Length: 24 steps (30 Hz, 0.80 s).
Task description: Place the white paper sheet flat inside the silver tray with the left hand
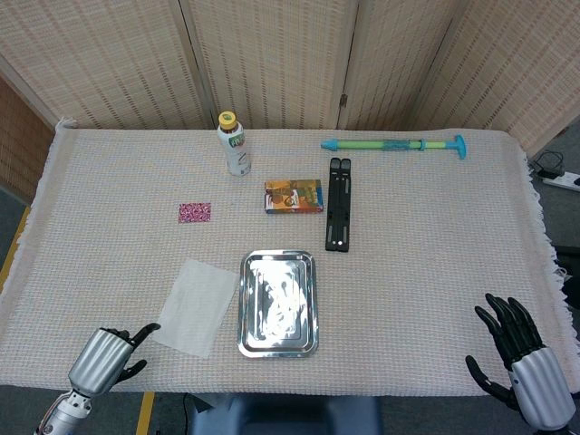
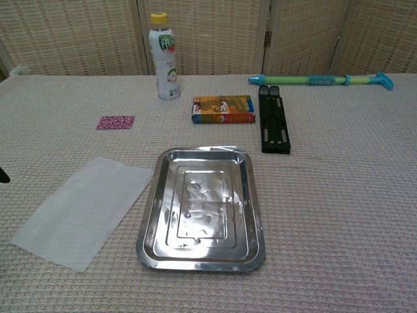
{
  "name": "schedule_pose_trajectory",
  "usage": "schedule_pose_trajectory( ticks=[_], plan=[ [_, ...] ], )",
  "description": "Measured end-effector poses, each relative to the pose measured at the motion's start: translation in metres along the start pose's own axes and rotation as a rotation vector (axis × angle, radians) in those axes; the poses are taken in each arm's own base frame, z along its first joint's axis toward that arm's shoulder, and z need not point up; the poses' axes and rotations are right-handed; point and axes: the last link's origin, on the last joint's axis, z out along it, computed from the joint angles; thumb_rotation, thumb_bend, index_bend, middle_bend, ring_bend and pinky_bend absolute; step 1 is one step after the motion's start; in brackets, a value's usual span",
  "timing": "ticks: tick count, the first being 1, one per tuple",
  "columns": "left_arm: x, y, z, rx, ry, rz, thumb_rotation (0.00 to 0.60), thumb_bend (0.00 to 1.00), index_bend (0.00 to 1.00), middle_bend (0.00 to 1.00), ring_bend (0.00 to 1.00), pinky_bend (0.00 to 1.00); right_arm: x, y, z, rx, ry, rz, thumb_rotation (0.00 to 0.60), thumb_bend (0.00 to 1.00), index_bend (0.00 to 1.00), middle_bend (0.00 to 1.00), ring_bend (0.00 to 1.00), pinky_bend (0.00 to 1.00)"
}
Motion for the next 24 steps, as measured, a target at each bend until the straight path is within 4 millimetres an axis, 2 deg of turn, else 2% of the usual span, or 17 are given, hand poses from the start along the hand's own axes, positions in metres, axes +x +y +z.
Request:
schedule_pose_trajectory(
  ticks=[2,6,8,13,24],
  plan=[
    [-0.005,-0.001,0.001,-0.022,0.012,-0.006,0.6,0.17,0.43,1.0,0.91,0.99,0.001,0.0,0.002,0.0,0.029,-0.007,0.6,0.43,0.0,0.0,0.0,0.0],
    [-0.022,0.003,0.004,-0.067,0.011,-0.042,0.6,0.27,0.51,1.0,0.97,1.0,0.001,0.003,0.005,-0.004,0.072,-0.013,0.6,0.43,0.0,0.0,0.0,0.0],
    [-0.028,0.005,0.006,-0.078,-0.005,-0.048,0.6,0.29,0.51,1.0,1.0,1.0,0.002,0.004,0.005,-0.008,0.074,-0.005,0.6,0.43,0.0,0.0,0.0,0.0],
    [-0.044,0.005,0.01,-0.073,-0.081,-0.047,0.6,0.29,0.49,1.0,1.0,1.0,0.003,0.009,0.008,-0.034,0.064,-0.004,0.6,0.43,0.0,0.0,0.0,0.0],
    [-0.059,-0.003,0.015,-0.005,-0.098,-0.016,0.6,0.29,0.47,1.0,1.0,1.0,0.003,0.008,0.008,-0.031,0.056,0.002,0.6,0.43,0.0,0.0,0.0,0.0]
  ],
)
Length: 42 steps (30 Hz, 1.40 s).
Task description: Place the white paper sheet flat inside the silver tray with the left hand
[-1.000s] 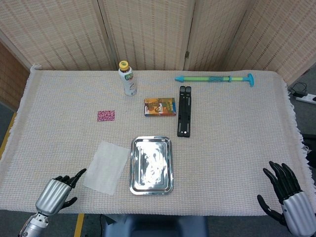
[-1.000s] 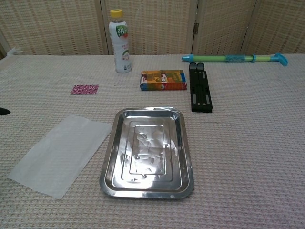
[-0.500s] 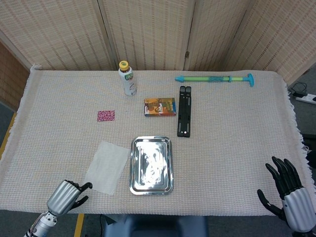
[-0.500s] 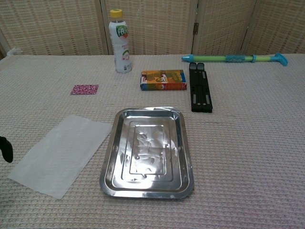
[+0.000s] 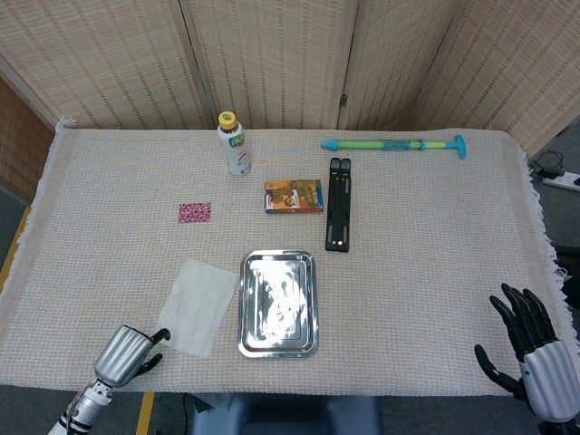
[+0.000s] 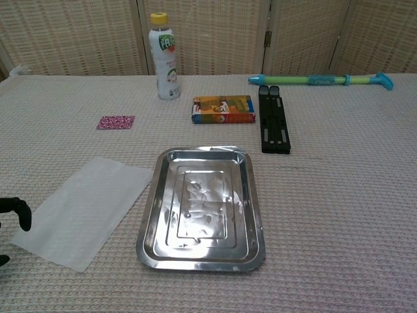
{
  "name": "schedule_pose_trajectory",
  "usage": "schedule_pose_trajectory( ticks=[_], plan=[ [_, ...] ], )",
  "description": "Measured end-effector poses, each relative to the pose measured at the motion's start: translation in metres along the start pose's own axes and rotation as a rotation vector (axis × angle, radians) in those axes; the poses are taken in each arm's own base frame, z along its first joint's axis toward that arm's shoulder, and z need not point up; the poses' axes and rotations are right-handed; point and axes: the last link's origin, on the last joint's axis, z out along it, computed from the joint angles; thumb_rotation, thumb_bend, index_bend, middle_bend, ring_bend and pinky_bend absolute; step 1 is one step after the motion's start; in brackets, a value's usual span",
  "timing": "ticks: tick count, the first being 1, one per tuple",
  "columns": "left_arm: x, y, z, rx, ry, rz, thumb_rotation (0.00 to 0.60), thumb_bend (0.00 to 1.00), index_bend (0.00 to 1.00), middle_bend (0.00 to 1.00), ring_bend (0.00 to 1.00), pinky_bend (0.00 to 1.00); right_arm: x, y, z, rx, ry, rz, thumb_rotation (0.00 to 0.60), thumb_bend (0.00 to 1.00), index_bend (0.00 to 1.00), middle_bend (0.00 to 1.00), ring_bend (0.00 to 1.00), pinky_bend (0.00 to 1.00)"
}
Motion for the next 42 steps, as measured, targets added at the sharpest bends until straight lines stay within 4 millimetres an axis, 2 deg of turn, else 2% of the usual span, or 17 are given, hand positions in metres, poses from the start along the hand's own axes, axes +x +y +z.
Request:
schedule_pose_trajectory(
  ticks=[12,32,42],
  plan=[
    [-0.014,-0.009,0.005,0.025,-0.051,0.038,0.6,0.29,0.47,1.0,1.0,1.0,-0.001,0.0,0.0,-0.001,-0.004,0.001,0.6,0.43,0.0,0.0,0.0,0.0],
    [-0.019,-0.014,0.021,-0.012,-0.055,0.054,0.6,0.29,0.46,1.0,1.0,1.0,-0.008,0.002,0.001,-0.015,-0.037,-0.01,0.6,0.43,0.0,0.0,0.0,0.0],
    [-0.021,-0.01,0.033,-0.052,-0.012,0.029,0.6,0.32,0.55,1.0,1.0,1.0,-0.009,0.004,0.002,-0.025,-0.038,-0.019,0.6,0.43,0.0,0.0,0.0,0.0]
  ],
)
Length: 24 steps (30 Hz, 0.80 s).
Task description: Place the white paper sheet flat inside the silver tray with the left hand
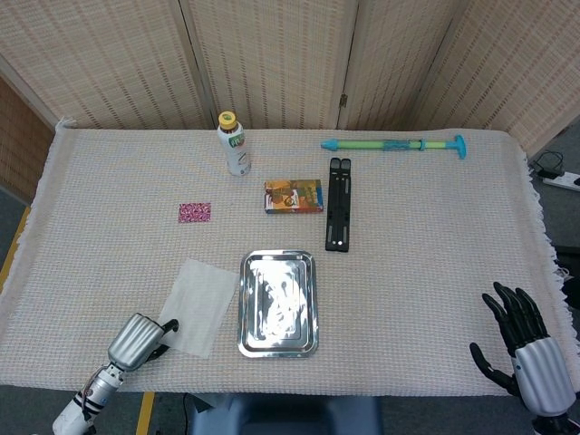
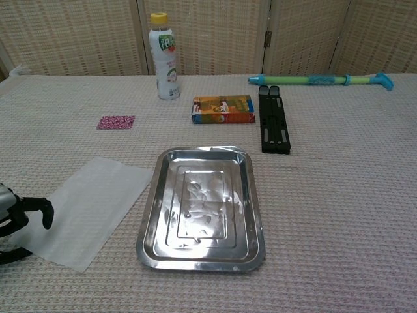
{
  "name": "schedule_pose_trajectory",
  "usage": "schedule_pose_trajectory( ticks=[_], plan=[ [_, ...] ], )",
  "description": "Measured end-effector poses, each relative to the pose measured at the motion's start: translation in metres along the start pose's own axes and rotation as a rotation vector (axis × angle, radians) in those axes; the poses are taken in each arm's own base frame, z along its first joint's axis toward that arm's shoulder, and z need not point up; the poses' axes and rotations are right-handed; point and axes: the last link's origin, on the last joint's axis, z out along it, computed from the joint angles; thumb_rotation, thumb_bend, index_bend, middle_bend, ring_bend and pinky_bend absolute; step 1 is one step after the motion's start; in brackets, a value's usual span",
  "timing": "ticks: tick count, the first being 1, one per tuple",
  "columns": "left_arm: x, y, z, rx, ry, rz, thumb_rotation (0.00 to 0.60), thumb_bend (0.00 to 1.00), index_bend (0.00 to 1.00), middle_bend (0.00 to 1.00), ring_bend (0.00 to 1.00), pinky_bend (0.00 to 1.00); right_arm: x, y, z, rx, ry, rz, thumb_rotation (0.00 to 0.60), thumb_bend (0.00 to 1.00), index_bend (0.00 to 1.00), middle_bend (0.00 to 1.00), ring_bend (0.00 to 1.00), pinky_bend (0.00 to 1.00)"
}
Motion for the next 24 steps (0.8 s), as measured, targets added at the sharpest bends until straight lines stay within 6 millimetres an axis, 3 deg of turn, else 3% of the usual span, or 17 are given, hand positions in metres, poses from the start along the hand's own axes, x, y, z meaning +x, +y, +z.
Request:
schedule_pose_trajectory(
  ticks=[11,24],
  plan=[
    [-0.004,0.003,0.013,-0.028,0.064,-0.012,0.6,0.63,0.57,1.0,1.0,1.0,0.002,0.001,-0.001,-0.001,0.005,0.001,0.6,0.43,0.0,0.0,0.0,0.0],
    [0.011,-0.001,0.012,-0.033,0.183,-0.014,0.6,0.65,0.58,1.0,1.0,1.0,0.002,0.0,-0.002,0.002,0.001,0.001,0.6,0.43,0.0,0.0,0.0,0.0]
  ],
)
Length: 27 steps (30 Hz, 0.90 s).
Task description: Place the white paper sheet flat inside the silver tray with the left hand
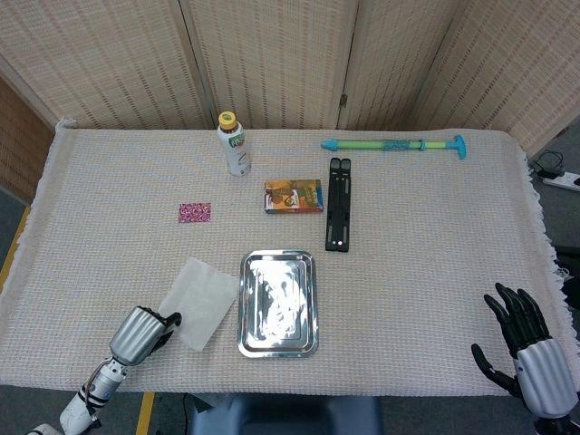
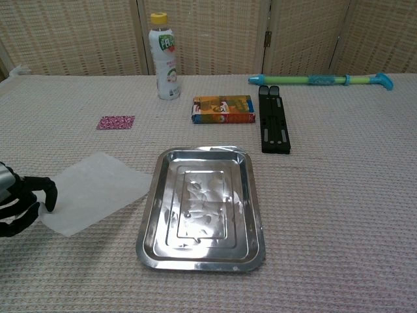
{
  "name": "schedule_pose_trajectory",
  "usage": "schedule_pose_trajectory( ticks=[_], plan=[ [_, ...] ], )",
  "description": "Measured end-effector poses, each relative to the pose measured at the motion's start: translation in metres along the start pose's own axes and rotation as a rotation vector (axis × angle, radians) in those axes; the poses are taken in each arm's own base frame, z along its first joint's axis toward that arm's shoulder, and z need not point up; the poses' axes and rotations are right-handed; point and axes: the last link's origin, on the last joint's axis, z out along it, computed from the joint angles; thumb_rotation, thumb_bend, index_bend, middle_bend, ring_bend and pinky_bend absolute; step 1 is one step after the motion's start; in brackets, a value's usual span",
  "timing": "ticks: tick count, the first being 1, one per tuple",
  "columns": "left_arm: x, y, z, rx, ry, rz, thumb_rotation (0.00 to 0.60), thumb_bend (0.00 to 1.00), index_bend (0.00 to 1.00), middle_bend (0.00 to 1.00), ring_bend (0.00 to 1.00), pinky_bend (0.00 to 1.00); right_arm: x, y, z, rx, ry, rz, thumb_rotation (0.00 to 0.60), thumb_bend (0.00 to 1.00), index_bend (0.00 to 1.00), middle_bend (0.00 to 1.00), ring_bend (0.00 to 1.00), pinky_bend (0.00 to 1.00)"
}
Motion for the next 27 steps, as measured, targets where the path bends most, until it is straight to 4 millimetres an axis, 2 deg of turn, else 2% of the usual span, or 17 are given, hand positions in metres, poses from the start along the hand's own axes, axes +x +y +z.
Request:
schedule_pose_trajectory(
  ticks=[8,14,22,27],
  plan=[
    [0.018,0.001,0.008,-0.005,0.088,0.023,0.6,0.65,0.57,1.0,1.0,1.0,0.002,-0.001,-0.001,0.004,0.001,0.01,0.6,0.43,0.0,0.0,0.0,0.0],
    [0.035,0.006,0.019,0.007,0.162,0.036,0.6,0.65,0.57,1.0,1.0,1.0,0.011,-0.002,-0.004,0.007,0.029,0.032,0.6,0.43,0.0,0.0,0.0,0.0],
    [0.057,0.025,0.032,-0.015,0.225,0.037,0.6,0.65,0.57,1.0,1.0,1.0,0.021,-0.004,-0.008,0.02,0.055,0.057,0.6,0.43,0.0,0.0,0.0,0.0],
    [0.056,0.046,0.039,-0.057,0.201,0.051,0.6,0.65,0.56,1.0,1.0,1.0,0.028,-0.005,-0.01,0.025,0.069,0.084,0.6,0.43,0.0,0.0,0.0,0.0]
  ],
)
